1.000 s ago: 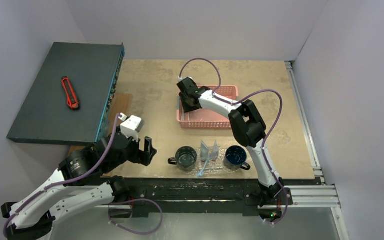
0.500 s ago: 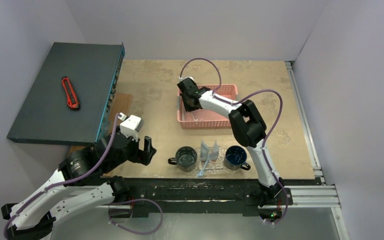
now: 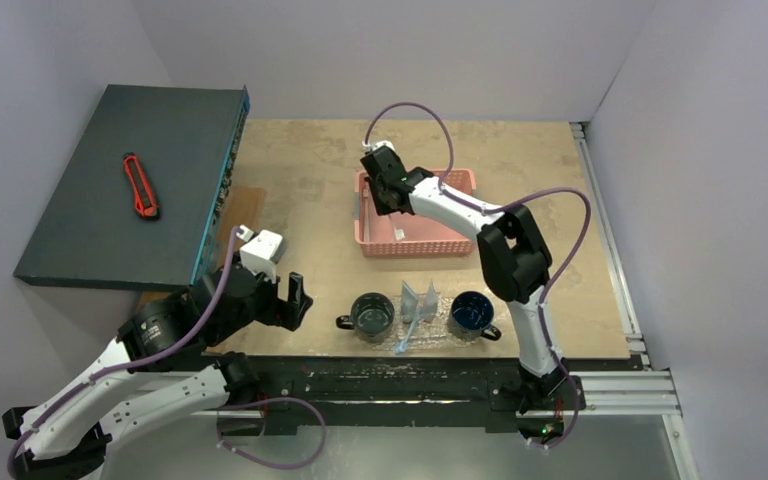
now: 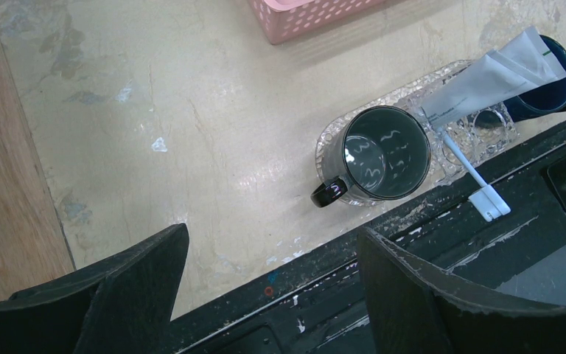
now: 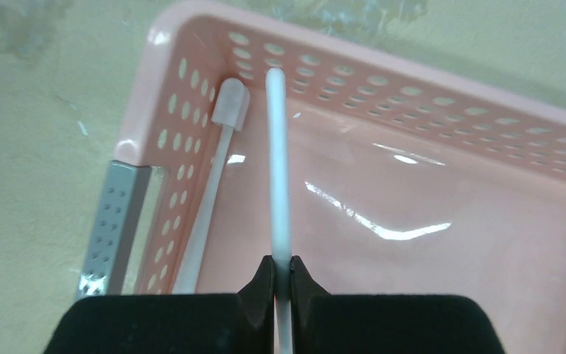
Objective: Prepare toiletry sets of a toothbrush and toothpaste on the tray
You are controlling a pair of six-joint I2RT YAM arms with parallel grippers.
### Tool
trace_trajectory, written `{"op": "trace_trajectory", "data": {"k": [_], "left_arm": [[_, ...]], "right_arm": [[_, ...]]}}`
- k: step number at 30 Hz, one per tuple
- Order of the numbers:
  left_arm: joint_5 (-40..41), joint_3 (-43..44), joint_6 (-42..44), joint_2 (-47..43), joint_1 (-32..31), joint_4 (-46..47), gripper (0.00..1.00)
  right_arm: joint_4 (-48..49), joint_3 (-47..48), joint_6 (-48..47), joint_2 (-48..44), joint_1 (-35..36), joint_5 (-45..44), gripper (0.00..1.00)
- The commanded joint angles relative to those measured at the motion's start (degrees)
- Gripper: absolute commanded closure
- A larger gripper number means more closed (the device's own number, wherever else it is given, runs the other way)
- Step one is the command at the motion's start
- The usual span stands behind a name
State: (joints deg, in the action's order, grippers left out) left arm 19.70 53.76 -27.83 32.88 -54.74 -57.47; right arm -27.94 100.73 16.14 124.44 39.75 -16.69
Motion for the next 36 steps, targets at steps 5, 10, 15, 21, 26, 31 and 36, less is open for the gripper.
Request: {"op": "trace_trajectory", "data": {"k": [5, 10, 15, 21, 26, 31, 36], "left_arm": [[-0.1, -0.3, 0.9, 0.7, 0.7, 1.9, 0.17], [-1.2, -0.4, 0.9, 1.0, 1.4, 2.6, 0.16], [-2.7, -0.5, 0.7, 1.5, 2.1, 3.4, 0.15], [-4.8, -0.6, 0.4, 2.1, 2.4, 4.6, 0.07], [-6.1, -0.7, -0.3, 1.8, 2.4, 6.1, 0.01], [-8.6, -0.8, -2.0, 2.0, 2.4, 9.0, 0.0], [-12.9, 0.0, -4.2, 2.2, 2.4, 12.4, 0.0]], "right_arm": [[0.9, -1.4, -5.0, -10.9, 0.1, -3.2, 1.0], [2.8, -4.9, -7.2, -16.3, 0.8, -1.3, 1.0], [4.5, -9.4, -9.1, -22.2, 3.1, -1.9, 1.0], [5.9, -14.4, -11.7, -30.9, 8.3, -4.2, 1.0], [5.1, -17.4, -12.8, -37.7, 11.8, -5.4, 1.0], [3.8, -20.2, -15.1, -44.0, 16.7, -7.1, 1.0], [1.3, -22.3, -15.9, -48.4, 23.3, -12.0, 1.0]]}}
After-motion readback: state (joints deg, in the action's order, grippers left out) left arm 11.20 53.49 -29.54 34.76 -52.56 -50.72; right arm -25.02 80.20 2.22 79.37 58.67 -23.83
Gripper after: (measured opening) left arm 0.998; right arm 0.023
